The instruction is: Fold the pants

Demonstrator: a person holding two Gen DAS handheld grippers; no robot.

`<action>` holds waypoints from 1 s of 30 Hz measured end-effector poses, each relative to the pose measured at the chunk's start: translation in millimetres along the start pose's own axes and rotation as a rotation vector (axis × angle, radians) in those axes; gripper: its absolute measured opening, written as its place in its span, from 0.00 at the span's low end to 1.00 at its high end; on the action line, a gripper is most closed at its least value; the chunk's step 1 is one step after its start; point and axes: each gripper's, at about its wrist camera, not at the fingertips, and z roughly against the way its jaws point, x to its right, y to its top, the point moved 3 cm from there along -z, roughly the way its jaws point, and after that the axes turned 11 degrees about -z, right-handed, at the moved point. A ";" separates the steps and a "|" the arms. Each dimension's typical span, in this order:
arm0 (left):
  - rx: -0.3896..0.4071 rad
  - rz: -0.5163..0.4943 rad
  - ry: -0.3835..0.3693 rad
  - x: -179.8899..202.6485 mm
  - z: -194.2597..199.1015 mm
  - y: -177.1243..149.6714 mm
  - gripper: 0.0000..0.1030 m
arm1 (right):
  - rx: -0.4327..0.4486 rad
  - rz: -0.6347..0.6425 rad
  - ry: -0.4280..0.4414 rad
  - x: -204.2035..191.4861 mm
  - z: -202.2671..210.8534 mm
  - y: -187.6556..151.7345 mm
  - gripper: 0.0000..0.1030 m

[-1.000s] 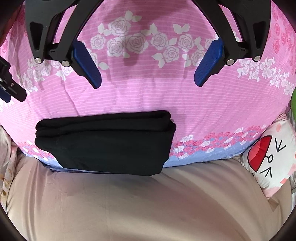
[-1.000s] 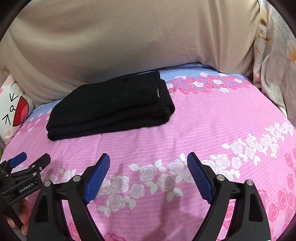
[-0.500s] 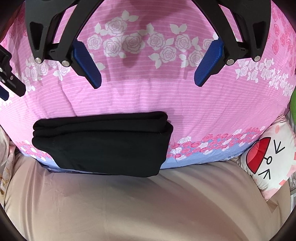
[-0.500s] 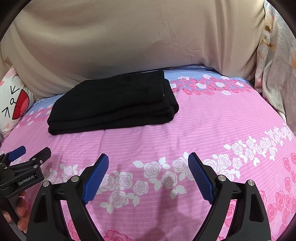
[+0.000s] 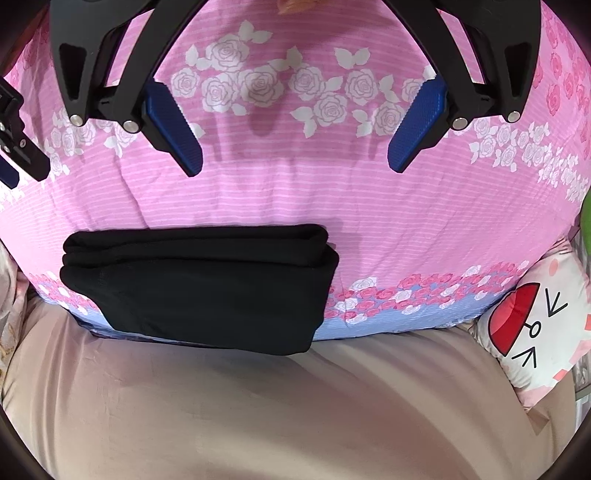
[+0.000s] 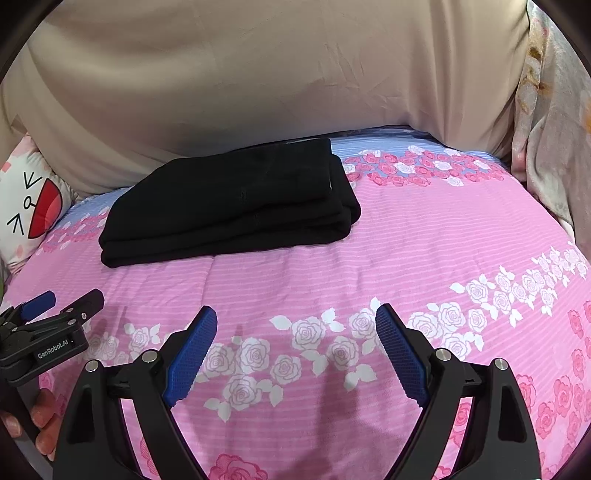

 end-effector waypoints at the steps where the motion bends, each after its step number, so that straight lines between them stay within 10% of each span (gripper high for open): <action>1: -0.002 0.002 0.000 -0.3 -0.3 0.1 0.96 | 0.000 0.000 -0.001 -0.2 0.1 -0.3 0.83; 30: 0.024 -0.019 -0.006 6.1 4.5 -1.6 0.95 | 0.003 0.015 -0.013 -2.0 0.2 -1.8 0.83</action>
